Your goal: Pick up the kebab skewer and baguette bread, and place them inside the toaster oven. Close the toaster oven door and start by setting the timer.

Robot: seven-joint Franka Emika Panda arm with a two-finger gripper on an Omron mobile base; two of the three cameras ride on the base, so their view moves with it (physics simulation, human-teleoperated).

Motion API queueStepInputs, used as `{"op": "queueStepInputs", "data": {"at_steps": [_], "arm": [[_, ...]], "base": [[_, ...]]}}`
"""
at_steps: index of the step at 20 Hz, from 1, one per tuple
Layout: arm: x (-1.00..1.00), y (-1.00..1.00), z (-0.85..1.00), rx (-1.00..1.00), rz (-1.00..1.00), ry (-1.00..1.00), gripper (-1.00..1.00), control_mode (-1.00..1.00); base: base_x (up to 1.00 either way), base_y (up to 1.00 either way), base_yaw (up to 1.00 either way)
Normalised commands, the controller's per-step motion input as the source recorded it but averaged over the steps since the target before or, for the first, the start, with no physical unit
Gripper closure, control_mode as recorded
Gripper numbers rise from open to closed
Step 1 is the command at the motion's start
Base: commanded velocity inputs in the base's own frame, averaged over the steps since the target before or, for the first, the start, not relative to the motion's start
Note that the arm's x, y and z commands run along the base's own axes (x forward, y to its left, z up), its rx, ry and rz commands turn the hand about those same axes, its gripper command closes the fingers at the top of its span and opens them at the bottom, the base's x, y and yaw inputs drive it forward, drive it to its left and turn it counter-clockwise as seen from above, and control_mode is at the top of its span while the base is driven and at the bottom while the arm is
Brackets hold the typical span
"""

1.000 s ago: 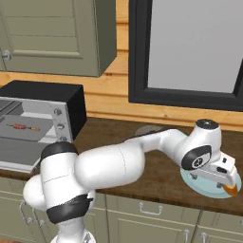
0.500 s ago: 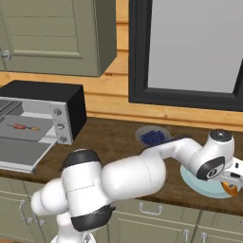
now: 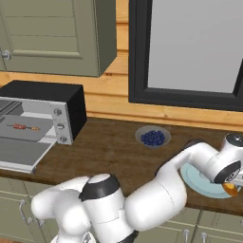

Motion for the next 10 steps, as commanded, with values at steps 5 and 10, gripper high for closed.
{"op": "queueStepInputs", "data": {"at_steps": [5, 10], "arm": [[0.07, 0.00, -0.28, 0.00, 0.10, 0.00, -1.00, -1.00], [0.25, -0.10, -0.23, 0.00, 0.09, 0.00, -1.00, -1.00]], "base": [[0.00, 0.00, 0.00], [0.00, 0.00, 0.00]]}}
